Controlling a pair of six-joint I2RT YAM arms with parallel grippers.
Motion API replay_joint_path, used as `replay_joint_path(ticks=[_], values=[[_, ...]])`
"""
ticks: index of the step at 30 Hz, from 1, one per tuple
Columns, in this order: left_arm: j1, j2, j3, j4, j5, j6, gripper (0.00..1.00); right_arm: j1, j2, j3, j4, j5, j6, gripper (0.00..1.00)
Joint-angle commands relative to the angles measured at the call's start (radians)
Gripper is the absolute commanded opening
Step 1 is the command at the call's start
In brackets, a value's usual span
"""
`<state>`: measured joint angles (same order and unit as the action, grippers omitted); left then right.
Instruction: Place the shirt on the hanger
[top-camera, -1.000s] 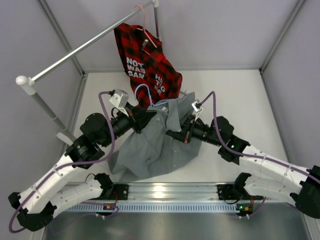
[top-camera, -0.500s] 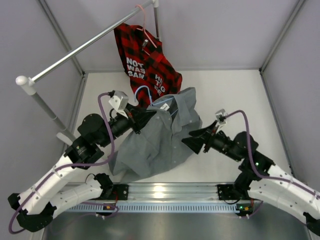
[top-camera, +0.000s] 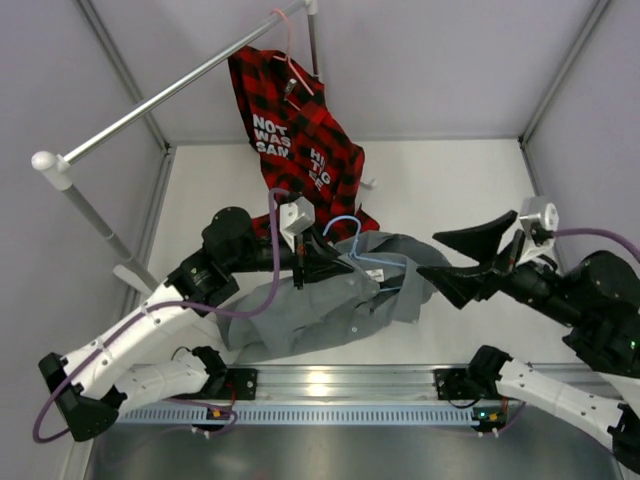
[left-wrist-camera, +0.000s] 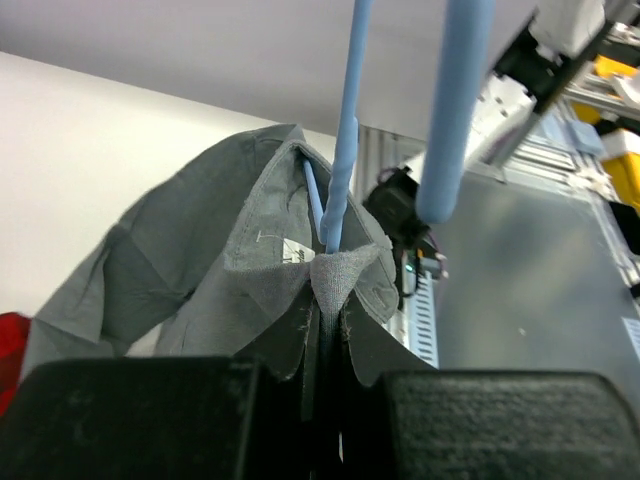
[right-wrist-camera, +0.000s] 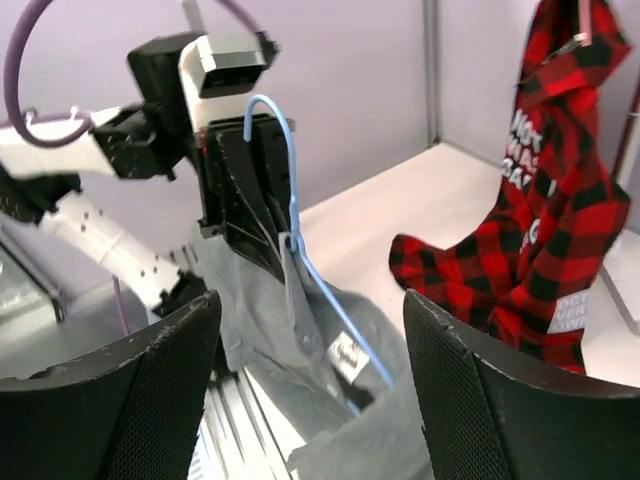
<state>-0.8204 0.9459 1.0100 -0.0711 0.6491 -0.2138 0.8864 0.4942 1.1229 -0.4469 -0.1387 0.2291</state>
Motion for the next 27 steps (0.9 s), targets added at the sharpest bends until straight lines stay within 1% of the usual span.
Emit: replay_joint_path(ticks=[1, 2, 4, 5, 9, 10, 11, 14, 15, 16, 18, 19, 20, 23, 24, 25, 26, 27], values=[[-0.002, 0.022, 0.030, 0.160, 0.234, -0.041, 0.00, 0.006, 0.130, 0.072, -0.098, -0.139, -0.103, 0.70], [-0.002, 0.030, 0.033, 0.163, 0.260, -0.045, 0.00, 0.006, 0.188, 0.102, -0.095, -0.227, -0.105, 0.69], [-0.002, 0.040, 0.036, 0.165, 0.296, -0.047, 0.00, 0.006, 0.239, 0.120, -0.075, -0.313, -0.094, 0.67], [-0.002, 0.040, 0.033, 0.165, 0.296, -0.047, 0.00, 0.006, 0.272, 0.118, -0.029, -0.373, -0.076, 0.67], [-0.002, 0.054, 0.035, 0.174, 0.345, -0.068, 0.00, 0.006, 0.316, 0.097, 0.091, -0.438, -0.054, 0.63], [-0.003, 0.062, 0.038, 0.174, 0.362, -0.076, 0.00, 0.006, 0.335, 0.095, 0.112, -0.447, -0.050, 0.59], [-0.003, 0.070, 0.041, 0.174, 0.383, -0.088, 0.00, 0.006, 0.346, 0.091, 0.160, -0.476, -0.033, 0.57], [-0.005, 0.097, 0.050, 0.174, 0.371, -0.093, 0.00, 0.006, 0.389, 0.072, 0.247, -0.553, 0.016, 0.55], [-0.006, 0.103, 0.049, 0.174, 0.366, -0.091, 0.00, 0.006, 0.397, 0.065, 0.316, -0.570, 0.029, 0.55], [-0.006, 0.108, 0.052, 0.174, 0.368, -0.091, 0.00, 0.008, 0.408, 0.048, 0.348, -0.579, 0.053, 0.52], [-0.006, 0.116, 0.055, 0.174, 0.377, -0.093, 0.00, 0.006, 0.417, 0.037, 0.407, -0.581, 0.059, 0.40], [-0.006, 0.116, 0.058, 0.174, 0.380, -0.093, 0.00, 0.006, 0.422, 0.034, 0.413, -0.578, 0.058, 0.13], [-0.006, 0.114, 0.058, 0.174, 0.380, -0.091, 0.00, 0.006, 0.428, 0.029, 0.419, -0.566, 0.056, 0.00], [-0.006, 0.084, 0.058, 0.174, 0.348, -0.070, 0.00, 0.006, 0.425, 0.018, 0.412, -0.529, 0.043, 0.00], [-0.006, 0.061, 0.062, 0.145, 0.330, -0.056, 0.02, 0.006, 0.416, 0.017, 0.403, -0.503, 0.041, 0.00], [-0.006, 0.047, 0.071, 0.117, 0.263, -0.035, 0.12, 0.008, 0.406, 0.014, 0.377, -0.472, 0.038, 0.00], [-0.006, 0.033, 0.096, 0.085, 0.215, 0.009, 0.34, 0.008, 0.383, 0.017, 0.357, -0.399, 0.023, 0.00], [-0.006, 0.007, 0.110, 0.011, 0.152, 0.026, 0.87, 0.006, 0.371, 0.020, 0.338, -0.359, 0.012, 0.00]])
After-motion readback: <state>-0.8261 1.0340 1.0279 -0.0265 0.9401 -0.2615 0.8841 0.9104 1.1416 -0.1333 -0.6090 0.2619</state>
